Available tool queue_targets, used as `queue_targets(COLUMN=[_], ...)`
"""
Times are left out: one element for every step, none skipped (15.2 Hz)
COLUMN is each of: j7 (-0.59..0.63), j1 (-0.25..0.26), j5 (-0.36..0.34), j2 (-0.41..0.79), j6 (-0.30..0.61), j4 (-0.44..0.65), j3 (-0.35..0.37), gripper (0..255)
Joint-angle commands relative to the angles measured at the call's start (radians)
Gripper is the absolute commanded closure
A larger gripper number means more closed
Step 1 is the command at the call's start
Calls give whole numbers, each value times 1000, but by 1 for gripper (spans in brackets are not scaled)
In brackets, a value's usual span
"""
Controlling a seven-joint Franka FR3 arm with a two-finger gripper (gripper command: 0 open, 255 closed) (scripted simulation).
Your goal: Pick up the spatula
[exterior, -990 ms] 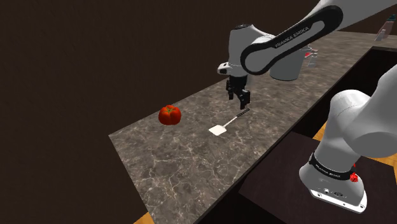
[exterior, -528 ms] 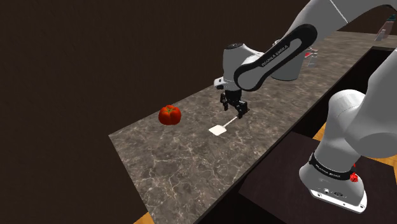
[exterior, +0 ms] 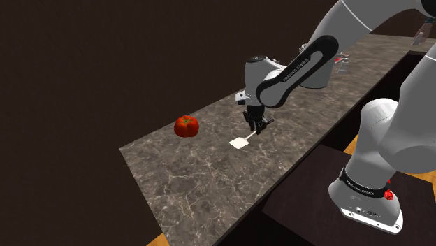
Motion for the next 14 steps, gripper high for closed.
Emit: queue_targets(j7=[0,0,0,0,0,0,0,0,3,4,6,8,9,10], j1=[0,0,0,0,0,0,0,0,-1,-2,-3,-3,-4,-5], j5=[0,1,1,1,1,1,1,-1,-4,-7,-10,-12,-14,-16], j2=[1,1,1,1,1,1,1,0,-13,-26,-38,-50,-62,-73], j6=[1,1,1,1,1,1,1,2,-14,-31,-47,-63,-80,-96], j4=[0,0,0,0,0,0,0,-2,2,6,10,15,20,25], j3=[0,0,0,0,0,0,0,0,1,3,5,7,8,10], gripper=[255,255,255,255,255,255,255,255,255,255,255,255,255,255])
